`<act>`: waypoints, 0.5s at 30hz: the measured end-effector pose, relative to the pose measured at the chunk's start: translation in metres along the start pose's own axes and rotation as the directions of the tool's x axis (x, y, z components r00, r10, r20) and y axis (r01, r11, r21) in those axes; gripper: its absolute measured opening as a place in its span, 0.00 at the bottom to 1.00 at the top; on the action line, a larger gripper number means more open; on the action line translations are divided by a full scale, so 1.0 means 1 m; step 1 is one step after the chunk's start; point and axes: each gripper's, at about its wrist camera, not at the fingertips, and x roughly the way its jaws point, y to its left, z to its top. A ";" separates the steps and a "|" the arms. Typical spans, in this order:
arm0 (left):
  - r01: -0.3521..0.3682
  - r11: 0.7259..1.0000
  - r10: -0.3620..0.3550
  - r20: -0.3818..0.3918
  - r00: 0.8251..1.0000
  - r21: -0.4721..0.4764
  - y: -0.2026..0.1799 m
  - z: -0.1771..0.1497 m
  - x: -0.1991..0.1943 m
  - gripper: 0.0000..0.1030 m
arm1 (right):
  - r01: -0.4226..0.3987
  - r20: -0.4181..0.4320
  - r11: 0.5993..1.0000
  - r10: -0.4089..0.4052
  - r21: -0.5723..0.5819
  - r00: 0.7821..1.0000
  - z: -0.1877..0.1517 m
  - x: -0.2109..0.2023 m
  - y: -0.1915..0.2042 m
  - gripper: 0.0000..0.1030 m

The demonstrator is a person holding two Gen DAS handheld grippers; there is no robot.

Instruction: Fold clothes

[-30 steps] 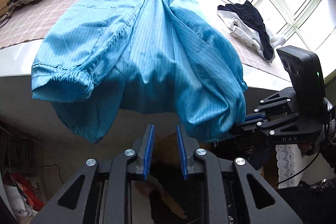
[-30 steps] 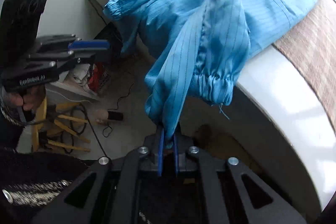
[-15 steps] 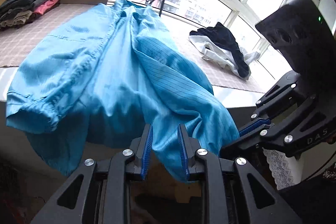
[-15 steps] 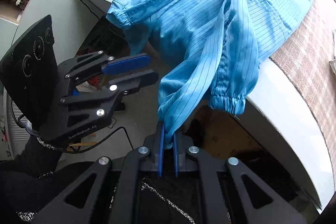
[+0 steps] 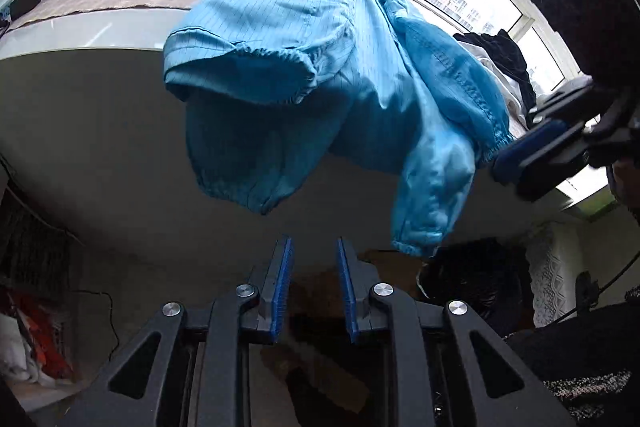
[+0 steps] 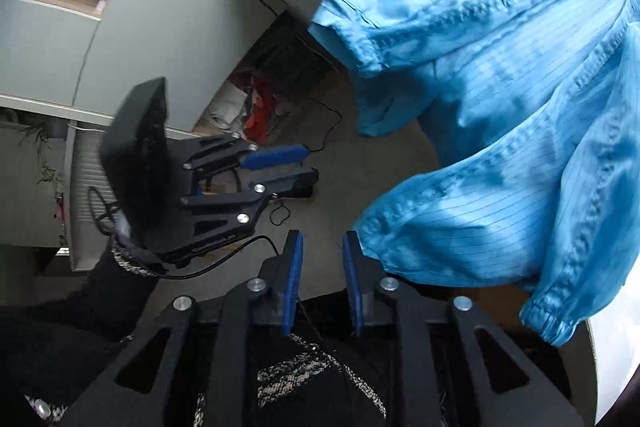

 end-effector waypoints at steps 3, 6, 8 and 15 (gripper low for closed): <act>0.060 0.998 -0.060 0.004 0.998 0.032 -0.024 0.008 0.010 0.28 | 0.040 0.139 0.999 -0.040 0.001 0.990 -0.002 -0.055 -0.011 0.21; 0.131 0.989 -0.132 0.010 0.991 0.072 -0.057 0.025 0.020 0.28 | 0.298 0.266 0.951 -0.308 0.080 0.913 -0.001 -0.099 -0.040 0.21; 0.174 0.978 -0.176 0.011 0.984 0.119 -0.081 0.036 0.026 0.29 | 0.409 0.261 0.904 -0.429 0.129 0.865 -0.003 -0.111 -0.063 0.22; 0.167 0.957 -0.169 -0.011 0.985 0.237 -0.134 0.055 0.056 0.31 | 0.316 0.135 0.927 -0.346 0.203 0.928 -0.030 -0.073 -0.111 0.22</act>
